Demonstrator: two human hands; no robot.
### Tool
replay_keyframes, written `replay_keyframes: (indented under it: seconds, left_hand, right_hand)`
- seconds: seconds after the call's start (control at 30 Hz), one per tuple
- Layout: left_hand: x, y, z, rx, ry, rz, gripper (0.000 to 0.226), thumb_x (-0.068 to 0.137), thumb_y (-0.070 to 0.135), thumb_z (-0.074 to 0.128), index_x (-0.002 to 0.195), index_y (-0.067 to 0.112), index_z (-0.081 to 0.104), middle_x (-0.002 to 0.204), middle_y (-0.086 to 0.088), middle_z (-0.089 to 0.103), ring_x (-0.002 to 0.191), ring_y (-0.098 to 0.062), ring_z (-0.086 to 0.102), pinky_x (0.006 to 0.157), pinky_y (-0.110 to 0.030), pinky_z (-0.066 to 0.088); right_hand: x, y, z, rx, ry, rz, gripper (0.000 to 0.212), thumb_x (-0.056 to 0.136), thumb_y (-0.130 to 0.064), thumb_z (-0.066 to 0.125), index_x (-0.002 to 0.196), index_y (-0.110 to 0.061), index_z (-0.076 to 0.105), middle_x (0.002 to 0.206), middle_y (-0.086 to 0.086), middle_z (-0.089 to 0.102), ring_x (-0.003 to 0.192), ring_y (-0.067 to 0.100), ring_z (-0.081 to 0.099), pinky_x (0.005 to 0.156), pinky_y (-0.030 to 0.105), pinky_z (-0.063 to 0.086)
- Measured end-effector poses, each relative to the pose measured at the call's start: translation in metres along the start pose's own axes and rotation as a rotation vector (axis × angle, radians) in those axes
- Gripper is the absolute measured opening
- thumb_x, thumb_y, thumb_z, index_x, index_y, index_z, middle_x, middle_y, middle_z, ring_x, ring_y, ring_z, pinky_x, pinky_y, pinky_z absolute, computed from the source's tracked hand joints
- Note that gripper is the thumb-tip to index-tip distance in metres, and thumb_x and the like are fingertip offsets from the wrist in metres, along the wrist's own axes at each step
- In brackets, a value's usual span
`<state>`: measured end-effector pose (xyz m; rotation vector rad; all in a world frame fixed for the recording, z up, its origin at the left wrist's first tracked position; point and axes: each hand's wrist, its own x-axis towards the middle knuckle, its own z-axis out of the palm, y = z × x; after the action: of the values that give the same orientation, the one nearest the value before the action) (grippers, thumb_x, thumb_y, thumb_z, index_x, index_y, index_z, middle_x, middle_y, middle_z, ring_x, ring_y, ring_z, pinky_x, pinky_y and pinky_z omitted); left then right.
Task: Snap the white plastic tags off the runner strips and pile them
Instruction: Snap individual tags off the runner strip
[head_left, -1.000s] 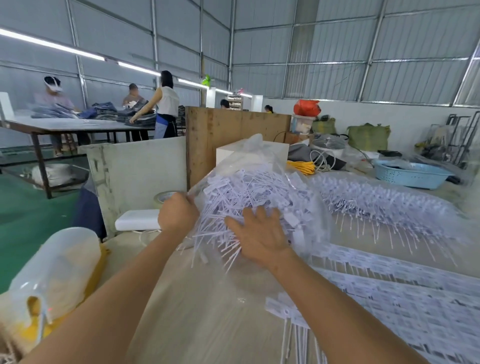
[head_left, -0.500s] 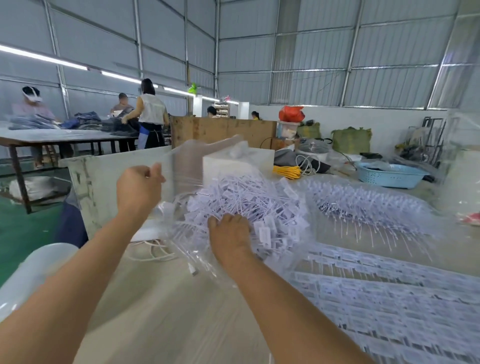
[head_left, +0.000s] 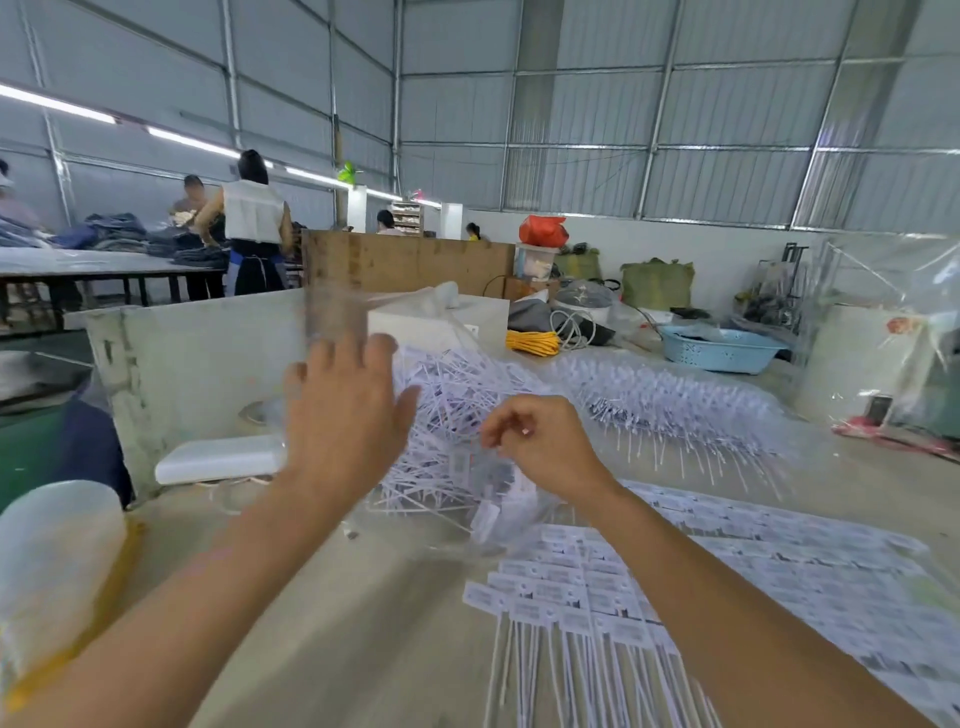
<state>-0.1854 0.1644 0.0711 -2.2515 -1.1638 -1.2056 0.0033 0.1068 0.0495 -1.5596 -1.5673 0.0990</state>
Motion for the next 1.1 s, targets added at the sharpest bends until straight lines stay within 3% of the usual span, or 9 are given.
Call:
replay_keyframes:
  seconds: [0.07, 0.17, 0.33, 0.43, 0.5, 0.6, 0.7, 0.83, 1.1]
  left_hand:
    - [-0.026, 0.033, 0.01, -0.248, -0.304, 0.182, 0.067, 0.08, 0.07, 0.037, 0.126, 0.023, 0.047, 0.124, -0.005, 0.053, 0.113, -0.03, 0.049, 0.09, -0.042, 0.039]
    - [-0.051, 0.038, 0.048, -0.005, -0.688, 0.337, 0.074, 0.082, 0.074, 0.035, 0.145, 0.042, 0.013, 0.156, 0.002, 0.014, 0.141, -0.027, 0.018, 0.11, -0.049, 0.019]
    - [-0.05, -0.02, 0.088, 0.285, -0.581, 0.441, 0.074, 0.095, 0.026, 0.046, 0.141, 0.056, -0.004, 0.155, 0.013, -0.019, 0.146, -0.016, 0.001, 0.111, -0.054, 0.016]
    - [-0.048, -0.034, 0.074, 0.276, -0.495, 0.464, 0.079, 0.075, 0.012, 0.071, 0.138, 0.045, 0.037, 0.153, 0.006, 0.014, 0.137, -0.023, 0.035, 0.098, -0.06, 0.033]
    - [-0.048, -0.029, 0.063, 0.312, -0.559, 0.431, 0.081, 0.071, 0.022, 0.077, 0.14, 0.037, 0.037, 0.153, 0.0, 0.022, 0.136, -0.028, 0.036, 0.097, -0.062, 0.033]
    - [-0.036, -0.001, 0.052, 0.474, -0.811, 0.292, 0.099, 0.08, 0.057, 0.059, 0.144, 0.04, -0.015, 0.157, 0.001, -0.018, 0.146, -0.026, -0.004, 0.111, -0.059, 0.013]
    - [-0.03, 0.066, 0.019, 0.559, -0.896, 0.256, 0.094, 0.083, 0.057, 0.052, 0.148, 0.032, -0.012, 0.158, -0.001, 0.008, 0.143, -0.031, 0.016, 0.11, -0.061, 0.012]
    - [-0.033, 0.166, 0.007, 0.139, -0.687, 0.489, 0.055, 0.094, 0.022, 0.042, 0.144, 0.03, 0.022, 0.14, 0.004, 0.044, 0.127, -0.021, 0.044, 0.108, -0.046, 0.027]
    - [-0.043, 0.29, 0.083, -0.253, -0.909, 0.692, 0.056, 0.1, 0.047, 0.025, 0.15, 0.022, 0.016, 0.156, -0.004, 0.021, 0.14, -0.025, 0.025, 0.112, -0.048, 0.021]
  right_hand:
    - [-0.005, 0.009, -0.012, -0.218, -0.089, -0.009, 0.032, 0.083, 0.007, 0.048, 0.093, -0.012, 0.072, 0.095, -0.001, 0.071, 0.09, 0.009, 0.065, 0.08, 0.025, 0.05]
    - [-0.018, 0.025, -0.028, -0.57, -0.443, -0.001, 0.037, 0.094, -0.01, 0.048, 0.129, -0.016, 0.058, 0.141, 0.008, 0.048, 0.129, 0.022, 0.044, 0.103, 0.031, 0.036]
    - [-0.051, 0.03, -0.087, -0.401, -0.142, -0.036, 0.036, 0.093, -0.018, 0.057, 0.129, -0.018, 0.056, 0.135, 0.002, 0.053, 0.122, 0.013, 0.048, 0.1, 0.009, 0.03]
    - [-0.093, 0.054, -0.138, -0.502, -0.099, 0.113, 0.033, 0.092, -0.015, 0.058, 0.126, -0.014, 0.059, 0.127, 0.002, 0.059, 0.115, 0.013, 0.054, 0.092, 0.004, 0.032]
    - [-0.128, 0.077, -0.163, -0.642, -0.183, 0.317, 0.037, 0.095, -0.023, 0.054, 0.131, -0.016, 0.054, 0.136, 0.001, 0.052, 0.125, 0.017, 0.048, 0.102, 0.019, 0.031]
    - [-0.172, 0.099, -0.183, -0.667, -0.223, 0.51, 0.043, 0.096, -0.032, 0.051, 0.135, -0.014, 0.049, 0.14, 0.005, 0.049, 0.127, 0.02, 0.046, 0.102, 0.024, 0.032]
    - [-0.198, 0.113, -0.19, -0.599, -0.223, 0.596, 0.046, 0.097, -0.031, 0.05, 0.129, 0.001, 0.051, 0.136, 0.016, 0.049, 0.128, 0.032, 0.044, 0.106, 0.036, 0.033]
    - [-0.213, 0.124, -0.189, -0.709, -0.248, 0.597, 0.059, 0.097, -0.051, 0.037, 0.146, -0.017, 0.035, 0.157, 0.006, 0.021, 0.145, 0.018, 0.015, 0.116, 0.03, 0.012]
    - [-0.216, 0.125, -0.188, -0.752, -0.277, 0.618, 0.061, 0.097, -0.056, 0.029, 0.148, -0.023, 0.027, 0.159, 0.0, 0.012, 0.146, 0.017, 0.01, 0.116, 0.043, 0.02]
